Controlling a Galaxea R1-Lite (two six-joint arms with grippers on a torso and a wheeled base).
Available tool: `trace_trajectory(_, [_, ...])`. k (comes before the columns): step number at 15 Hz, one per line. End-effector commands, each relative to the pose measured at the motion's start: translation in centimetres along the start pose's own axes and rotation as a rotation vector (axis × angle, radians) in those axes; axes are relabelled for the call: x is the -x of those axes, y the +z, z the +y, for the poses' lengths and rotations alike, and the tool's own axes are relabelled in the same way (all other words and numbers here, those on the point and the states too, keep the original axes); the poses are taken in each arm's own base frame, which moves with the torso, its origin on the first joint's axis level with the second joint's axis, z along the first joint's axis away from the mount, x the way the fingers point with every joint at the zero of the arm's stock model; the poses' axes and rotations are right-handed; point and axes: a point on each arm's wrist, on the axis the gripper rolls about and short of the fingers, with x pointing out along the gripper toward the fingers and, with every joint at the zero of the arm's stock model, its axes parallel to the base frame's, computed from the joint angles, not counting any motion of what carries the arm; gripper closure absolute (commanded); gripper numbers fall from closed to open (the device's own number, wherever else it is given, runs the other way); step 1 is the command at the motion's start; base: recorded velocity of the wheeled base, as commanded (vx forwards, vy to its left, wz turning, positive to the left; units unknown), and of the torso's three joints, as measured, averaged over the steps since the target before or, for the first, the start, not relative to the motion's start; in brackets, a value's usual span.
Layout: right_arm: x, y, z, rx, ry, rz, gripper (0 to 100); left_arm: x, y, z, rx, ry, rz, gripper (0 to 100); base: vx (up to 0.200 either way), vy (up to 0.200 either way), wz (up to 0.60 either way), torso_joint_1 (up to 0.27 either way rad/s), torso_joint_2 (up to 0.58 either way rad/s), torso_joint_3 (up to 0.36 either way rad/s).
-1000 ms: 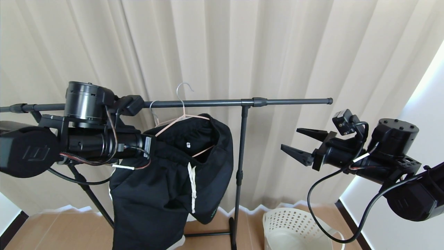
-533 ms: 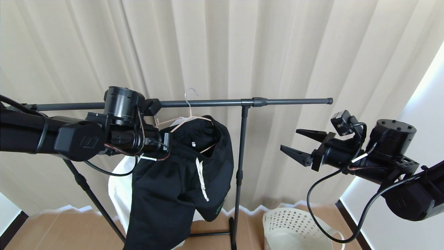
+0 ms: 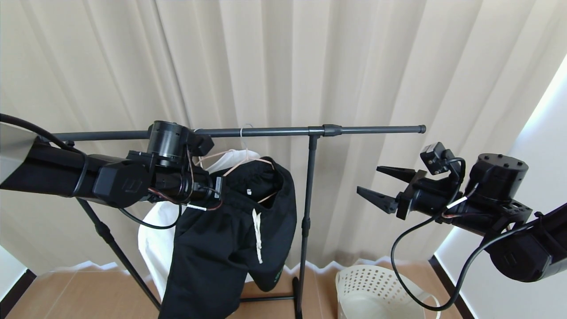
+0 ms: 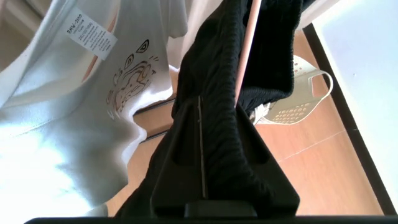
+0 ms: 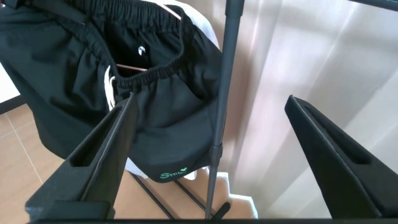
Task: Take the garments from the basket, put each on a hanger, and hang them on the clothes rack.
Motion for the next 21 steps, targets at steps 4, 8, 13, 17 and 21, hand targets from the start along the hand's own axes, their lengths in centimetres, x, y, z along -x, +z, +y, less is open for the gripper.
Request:
trace_trajectory(4, [0.0,-0.1,0.0,-0.001,0.002,0.002,0,-0.1,-0.2,0.0,0.0,0.0,0.008,0,0.0,0.0,0.0,0.0,0.0,0.0])
trace_trajectory(8, [0.0,0.0,0.0,-0.001,0.001,0.0,0,0.1,-0.1,0.0,0.01,-0.004,0.002,0,0.0,0.0,0.0,0.0,0.0,0.0])
trace_trajectory(13, [0.1,0.4,0.1,0.004,0.001,-0.013,0,4.6,0.6,-0.8,0.017,-0.011,-0.075,0,0.0,0.0,0.0,0.0,0.0,0.0])
trace_trajectory(17, [1.0,3.2,2.2,-0.053,-0.024,-0.064,0,9.9,-1.8,-1.3,0.013,-0.012,-0.098,0,0.0,0.0,0.0,0.0,0.0,0.0])
trace_trajectory(21, [6.1,7.2,5.0,-0.161,-0.145,0.062,0,15.0,-5.5,-1.7,0.006,-0.015,-0.128,0,0.0,0.0,0.0,0.0,0.0,0.0])
